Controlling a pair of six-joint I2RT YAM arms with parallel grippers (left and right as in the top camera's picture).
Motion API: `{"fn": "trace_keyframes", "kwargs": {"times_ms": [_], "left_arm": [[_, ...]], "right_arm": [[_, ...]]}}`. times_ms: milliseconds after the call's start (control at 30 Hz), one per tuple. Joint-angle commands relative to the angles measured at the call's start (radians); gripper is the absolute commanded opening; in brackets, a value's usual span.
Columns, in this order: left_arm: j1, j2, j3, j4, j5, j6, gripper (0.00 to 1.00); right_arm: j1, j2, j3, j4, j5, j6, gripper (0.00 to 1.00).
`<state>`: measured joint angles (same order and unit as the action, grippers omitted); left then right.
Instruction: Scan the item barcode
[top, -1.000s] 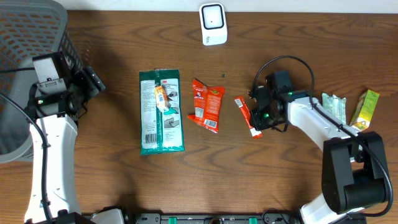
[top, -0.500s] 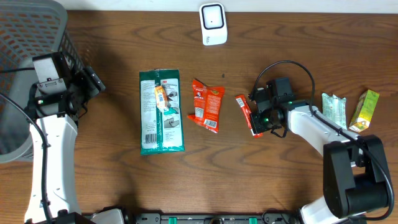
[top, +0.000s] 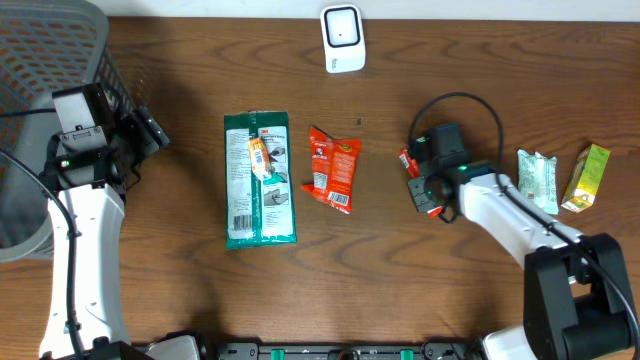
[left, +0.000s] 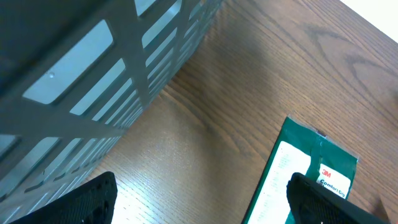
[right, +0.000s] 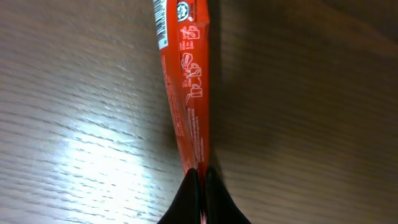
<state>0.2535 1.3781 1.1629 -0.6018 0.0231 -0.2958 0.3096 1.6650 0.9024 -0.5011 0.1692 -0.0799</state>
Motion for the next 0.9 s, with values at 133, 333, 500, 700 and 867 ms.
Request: {"fn": "trace_keyframes", "kwargs": {"times_ms": [133,333,500,700,867], "left_arm": [[0.008,-0.016,0.014,0.001,-0.013,-0.006,0.88],[0.008,-0.016,0.014,0.001,-0.013,-0.006,0.88],[0.008,-0.016,0.014,0.001,-0.013,-0.006,0.88],[0.008,-0.016,0.014,0.001,-0.013,-0.006,0.88],[0.008,-0.016,0.014,0.001,-0.013,-0.006,0.88]], "right_arm": [[0.196,-0.015,0.018,-0.003,0.328,0.024,0.01],[0.313,-0.01,0.018,0.0,0.327,0.058,0.01],[0.373,0.018,0.015,-0.003,0.327,0.113,0.01],[0.43,0.028,-0.004,-0.012,0.359,0.111,0.01],[0.498,0.028,-0.005,-0.014,0.365,0.113,0.01]]}}
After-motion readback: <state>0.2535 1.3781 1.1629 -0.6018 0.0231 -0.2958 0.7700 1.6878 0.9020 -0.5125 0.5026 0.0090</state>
